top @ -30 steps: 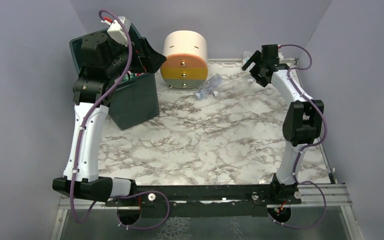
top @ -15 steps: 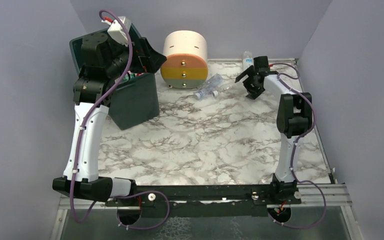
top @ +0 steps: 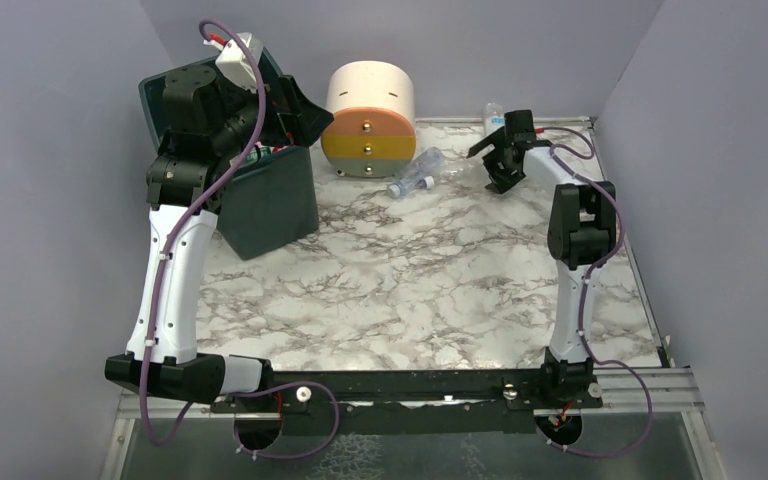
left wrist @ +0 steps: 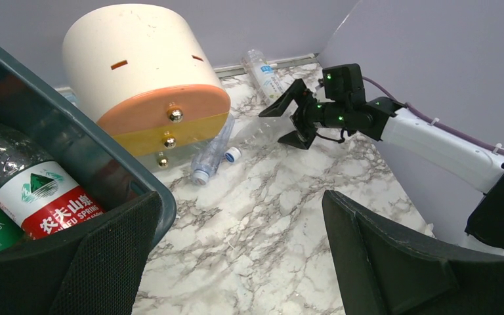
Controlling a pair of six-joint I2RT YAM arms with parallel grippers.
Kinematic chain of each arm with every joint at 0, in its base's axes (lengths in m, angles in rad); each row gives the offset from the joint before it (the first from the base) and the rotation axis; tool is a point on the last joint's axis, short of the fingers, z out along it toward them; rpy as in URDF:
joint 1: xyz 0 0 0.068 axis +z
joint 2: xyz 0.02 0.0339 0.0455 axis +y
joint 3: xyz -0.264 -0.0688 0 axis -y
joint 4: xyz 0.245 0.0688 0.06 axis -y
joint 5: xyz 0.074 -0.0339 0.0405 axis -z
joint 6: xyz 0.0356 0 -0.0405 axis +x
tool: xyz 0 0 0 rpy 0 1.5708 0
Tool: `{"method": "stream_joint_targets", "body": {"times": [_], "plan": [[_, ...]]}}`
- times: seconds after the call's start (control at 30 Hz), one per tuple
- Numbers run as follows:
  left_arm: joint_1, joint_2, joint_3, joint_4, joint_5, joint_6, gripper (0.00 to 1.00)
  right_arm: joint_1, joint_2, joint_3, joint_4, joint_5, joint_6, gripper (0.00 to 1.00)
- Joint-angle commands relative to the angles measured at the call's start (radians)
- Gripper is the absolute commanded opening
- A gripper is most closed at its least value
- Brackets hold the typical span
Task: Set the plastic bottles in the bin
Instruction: Pick up the plastic bottle at the center of the board.
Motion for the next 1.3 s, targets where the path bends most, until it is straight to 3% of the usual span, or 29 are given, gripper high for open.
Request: {"method": "stream_joint_targets", "body": {"times": [0.0, 0.27, 0.4, 0.7, 0.83, 0.97, 1.27], "plan": [[-0.003, -0.016, 0.022, 0.01, 0.017, 0.009, 0.99, -0.009, 0.053, 0.043, 0.028, -0.019, 0.03, 1.0], [-0.003, -0.009, 0.039, -0.002, 0.022, 0.012, 0.99, -0.009, 0.101, 0.073, 0.041, -0.019, 0.041, 0.99], [-0.005, -0.007, 0.042, -0.006, 0.022, 0.015, 0.99, -0.009, 0.107, 0.068, 0.04, -0.021, 0.038, 0.85], [-0.013, -0.012, 0.048, -0.01, 0.043, 0.004, 0.99, -0.01, 0.139, 0.031, 0.051, -0.049, 0.001, 0.88], [-0.029, -0.012, 0.048, -0.013, 0.062, -0.004, 0.99, -0.01, 0.16, 0.01, 0.065, -0.072, -0.018, 0.81], [-0.059, -0.018, 0.042, -0.017, 0.058, -0.007, 0.99, -0.009, 0.16, -0.012, 0.079, -0.082, -0.035, 0.63], [-0.142, -0.008, 0.036, -0.021, 0.013, -0.008, 0.99, -0.01, 0.019, -0.179, 0.177, -0.08, -0.081, 0.46]]}}
